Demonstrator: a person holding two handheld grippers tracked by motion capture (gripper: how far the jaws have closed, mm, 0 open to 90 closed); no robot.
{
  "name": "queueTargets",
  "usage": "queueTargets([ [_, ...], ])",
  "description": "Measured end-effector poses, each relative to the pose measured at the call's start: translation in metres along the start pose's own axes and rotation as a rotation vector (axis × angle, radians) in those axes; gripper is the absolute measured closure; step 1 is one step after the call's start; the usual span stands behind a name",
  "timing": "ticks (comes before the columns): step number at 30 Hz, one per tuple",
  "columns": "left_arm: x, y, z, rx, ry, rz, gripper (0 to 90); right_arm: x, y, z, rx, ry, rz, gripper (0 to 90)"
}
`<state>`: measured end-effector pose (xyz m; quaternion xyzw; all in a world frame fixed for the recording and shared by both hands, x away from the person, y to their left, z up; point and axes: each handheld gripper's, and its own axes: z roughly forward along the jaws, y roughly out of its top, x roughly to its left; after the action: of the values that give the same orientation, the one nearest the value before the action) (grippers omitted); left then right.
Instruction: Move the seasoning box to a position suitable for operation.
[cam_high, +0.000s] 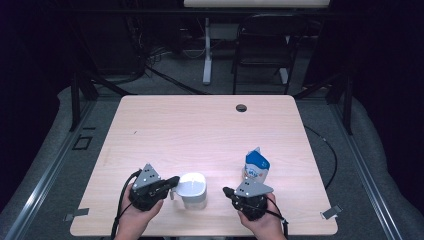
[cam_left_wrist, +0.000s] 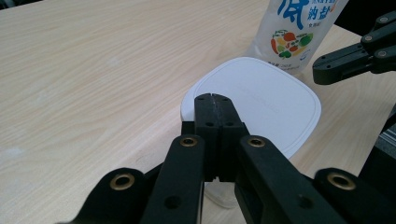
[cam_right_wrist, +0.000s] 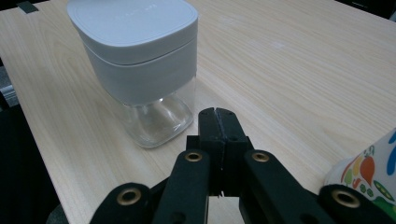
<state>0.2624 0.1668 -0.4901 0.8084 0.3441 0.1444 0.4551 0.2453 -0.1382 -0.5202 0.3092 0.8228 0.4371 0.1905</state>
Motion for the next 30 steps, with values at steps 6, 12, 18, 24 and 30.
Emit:
queueTargets([
  [6,0.001,0.0,0.0,0.003,-0.003,0.004,90.0,0.003,0.003,0.001,0.005,0.014,0.005,90.0],
  [12,0.001,0.0,0.001,-0.001,-0.008,0.0,90.0,0.006,0.009,0.003,0.002,0.019,0.011,90.0],
  [18,0.001,0.0,0.001,-0.004,-0.013,-0.008,90.0,0.008,0.015,0.004,0.001,0.033,-0.005,90.0],
  [24,0.002,0.0,0.001,-0.006,-0.012,-0.004,90.0,0.011,0.017,0.007,0.005,0.047,-0.012,90.0],
  [30,0.002,-0.001,0.001,-0.008,-0.016,-0.015,90.0,0.012,0.02,0.011,0.008,0.06,-0.019,90.0],
])
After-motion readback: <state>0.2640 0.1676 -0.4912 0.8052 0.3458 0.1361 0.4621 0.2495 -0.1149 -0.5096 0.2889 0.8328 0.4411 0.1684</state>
